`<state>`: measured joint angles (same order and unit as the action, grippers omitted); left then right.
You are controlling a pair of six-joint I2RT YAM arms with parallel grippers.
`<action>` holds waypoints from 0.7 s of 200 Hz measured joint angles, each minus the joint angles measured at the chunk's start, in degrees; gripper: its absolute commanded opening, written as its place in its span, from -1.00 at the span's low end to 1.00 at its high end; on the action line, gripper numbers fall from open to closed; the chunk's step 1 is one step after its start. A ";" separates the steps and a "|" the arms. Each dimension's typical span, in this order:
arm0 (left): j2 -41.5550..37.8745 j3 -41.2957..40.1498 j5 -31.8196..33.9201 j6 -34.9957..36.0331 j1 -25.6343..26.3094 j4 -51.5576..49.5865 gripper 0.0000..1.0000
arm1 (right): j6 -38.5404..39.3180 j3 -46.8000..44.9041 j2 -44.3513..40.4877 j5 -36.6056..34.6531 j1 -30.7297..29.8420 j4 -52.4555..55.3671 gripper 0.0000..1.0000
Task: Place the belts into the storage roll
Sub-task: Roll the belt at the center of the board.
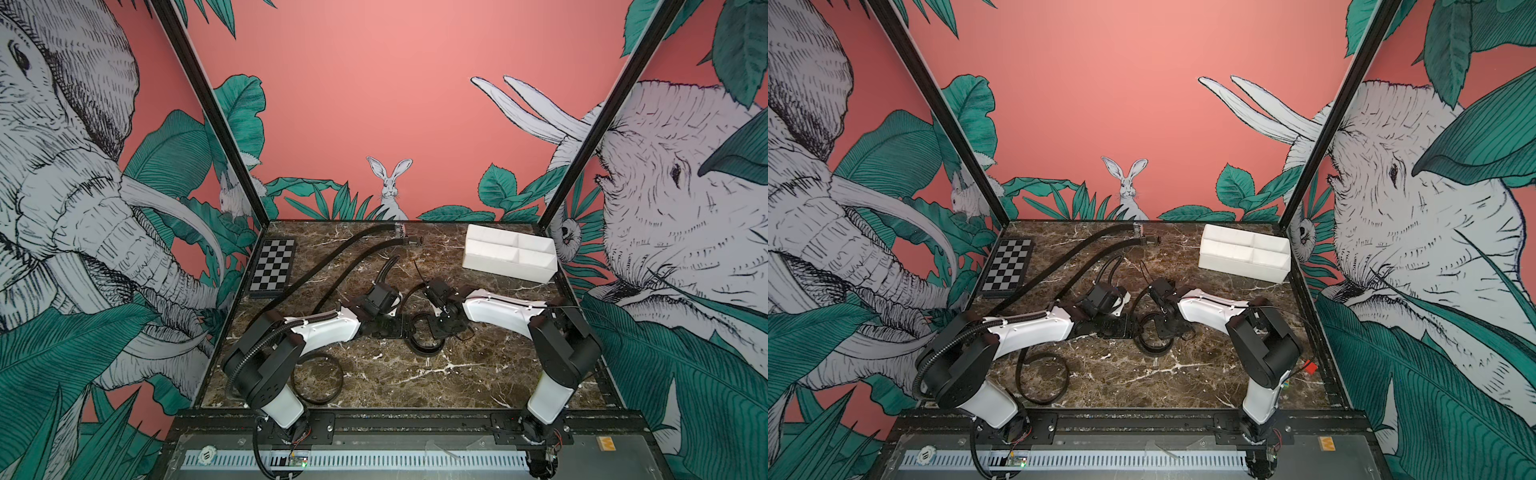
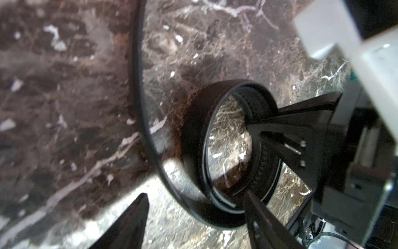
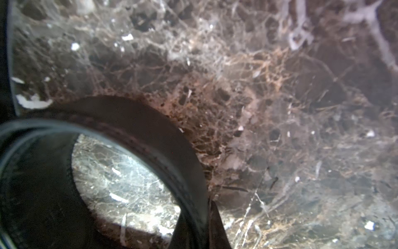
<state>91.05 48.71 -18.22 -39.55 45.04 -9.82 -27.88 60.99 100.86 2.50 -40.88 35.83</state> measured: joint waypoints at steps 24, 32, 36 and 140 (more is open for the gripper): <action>0.02 3.23 -0.37 -2.21 2.10 -4.50 0.63 | -0.04 0.00 0.00 -0.02 0.00 0.00 -1.00; 0.02 3.98 -0.66 -3.28 2.56 -5.11 0.64 | -0.04 0.02 0.00 -0.02 0.00 0.00 -1.00; 0.02 4.17 -0.87 -4.00 2.78 -5.25 0.65 | -0.07 0.02 0.00 -0.02 0.00 0.00 -1.00; 5.81 2.01 -3.23 -28.74 5.60 1.07 0.40 | -1.27 0.04 0.00 0.20 0.00 0.00 -1.00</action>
<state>96.86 50.72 -21.45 -68.29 50.63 -8.75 -29.15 61.04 100.86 2.70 -40.88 35.83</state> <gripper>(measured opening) 0.729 0.094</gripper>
